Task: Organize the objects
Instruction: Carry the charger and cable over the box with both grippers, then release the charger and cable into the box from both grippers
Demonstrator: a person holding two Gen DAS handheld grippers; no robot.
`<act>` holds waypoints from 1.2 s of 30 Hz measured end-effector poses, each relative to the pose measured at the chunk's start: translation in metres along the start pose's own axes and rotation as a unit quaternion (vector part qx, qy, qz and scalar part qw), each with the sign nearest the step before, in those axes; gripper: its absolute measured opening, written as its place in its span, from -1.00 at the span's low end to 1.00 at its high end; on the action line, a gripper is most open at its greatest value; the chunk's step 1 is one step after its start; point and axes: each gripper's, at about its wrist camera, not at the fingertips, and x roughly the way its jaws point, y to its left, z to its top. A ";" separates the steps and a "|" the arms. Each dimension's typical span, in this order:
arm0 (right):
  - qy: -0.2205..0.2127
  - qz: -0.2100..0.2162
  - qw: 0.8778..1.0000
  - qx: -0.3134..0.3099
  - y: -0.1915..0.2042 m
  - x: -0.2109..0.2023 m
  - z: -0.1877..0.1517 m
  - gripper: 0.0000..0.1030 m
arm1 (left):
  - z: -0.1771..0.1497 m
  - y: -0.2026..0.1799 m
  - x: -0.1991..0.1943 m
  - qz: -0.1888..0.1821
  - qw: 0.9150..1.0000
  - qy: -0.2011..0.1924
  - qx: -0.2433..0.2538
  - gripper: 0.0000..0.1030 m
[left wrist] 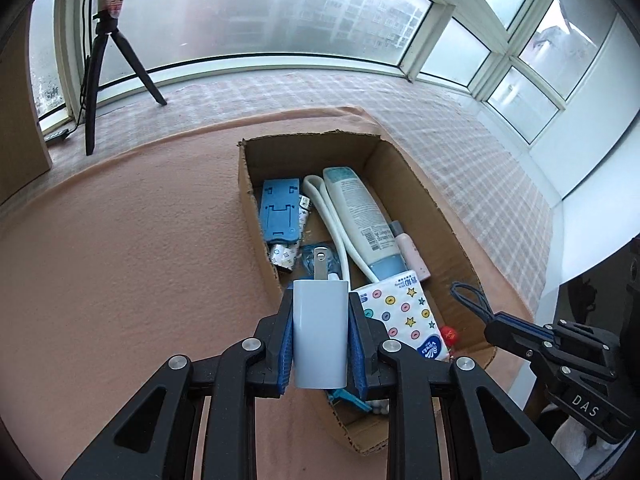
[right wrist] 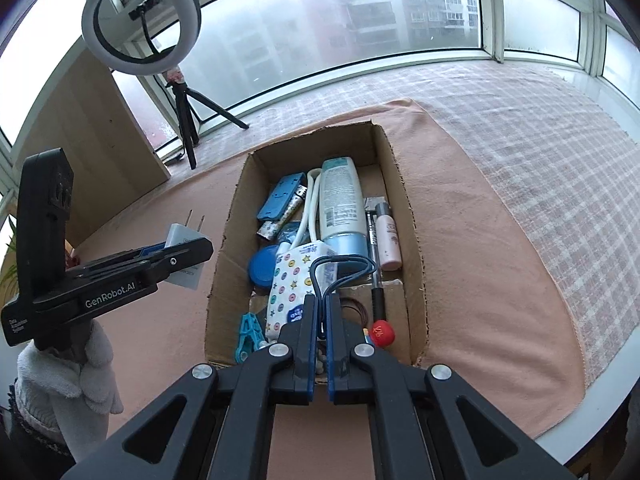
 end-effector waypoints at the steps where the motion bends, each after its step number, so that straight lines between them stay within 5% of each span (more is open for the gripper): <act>1: 0.002 0.000 1.000 0.002 -0.003 0.002 -0.001 -0.93 | 0.000 -0.001 0.001 0.001 1.000 0.001 0.001 -0.52; 10: 0.013 0.006 1.000 0.007 -0.018 0.007 -0.005 -0.92 | 0.009 -0.014 0.014 0.016 1.000 0.006 0.010 -0.51; 12: 0.011 0.006 1.000 0.008 -0.020 0.006 -0.005 -0.86 | 0.011 -0.016 0.012 0.017 1.000 0.003 0.007 -0.37; 14: 0.009 0.009 1.000 0.015 -0.022 0.004 -0.005 -0.78 | 0.012 -0.017 0.010 0.019 1.000 0.001 0.006 0.16; 15: 0.012 0.018 1.000 0.019 -0.024 0.004 -0.005 -0.57 | 0.012 -0.018 0.008 0.023 1.000 -0.005 0.008 0.20; 16: 0.014 0.022 0.999 0.021 -0.024 0.004 -0.005 -0.33 | 0.013 -0.020 0.006 0.026 1.000 -0.009 0.010 0.20; 18: 0.010 0.021 1.000 0.021 -0.023 0.001 -0.006 -0.20 | 0.013 -0.021 0.003 0.028 0.999 -0.012 0.011 0.20; 36: 0.004 0.025 1.000 0.002 0.006 -0.010 -0.013 -0.19 | -0.015 0.011 -0.057 0.055 0.997 -0.042 -0.012 0.20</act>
